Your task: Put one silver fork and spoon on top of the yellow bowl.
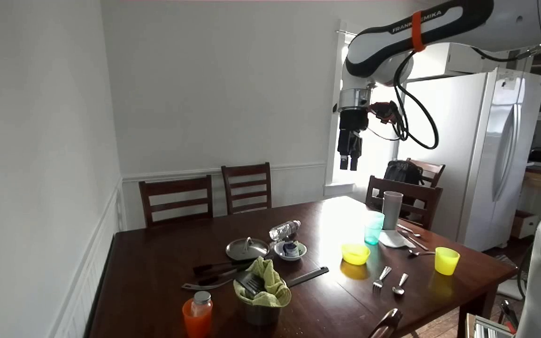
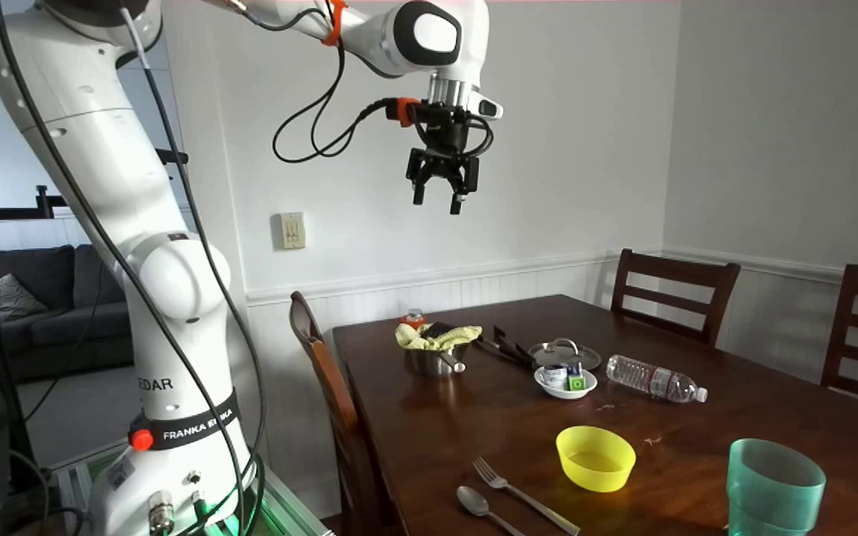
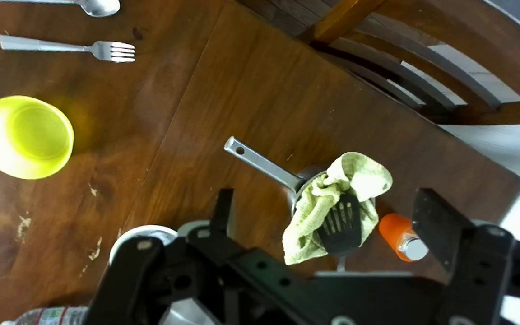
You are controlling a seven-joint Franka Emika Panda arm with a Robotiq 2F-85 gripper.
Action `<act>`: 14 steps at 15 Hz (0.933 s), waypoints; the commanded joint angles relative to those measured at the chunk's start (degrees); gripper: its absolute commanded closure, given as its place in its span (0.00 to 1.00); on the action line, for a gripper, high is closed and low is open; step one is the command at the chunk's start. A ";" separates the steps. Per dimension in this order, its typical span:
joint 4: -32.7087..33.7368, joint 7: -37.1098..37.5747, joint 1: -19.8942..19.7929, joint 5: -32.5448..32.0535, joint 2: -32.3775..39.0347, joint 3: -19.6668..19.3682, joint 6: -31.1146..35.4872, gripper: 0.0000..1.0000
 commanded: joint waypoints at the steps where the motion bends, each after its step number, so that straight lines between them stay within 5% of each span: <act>1: -5.51 5.88 -4.99 -0.13 1.16 -0.05 7.08 0.00; 8: -18.63 16.95 -11.25 2.19 5.63 -1.28 28.40 0.00; 14: -26.07 22.73 -13.89 7.13 9.97 -2.98 39.70 0.00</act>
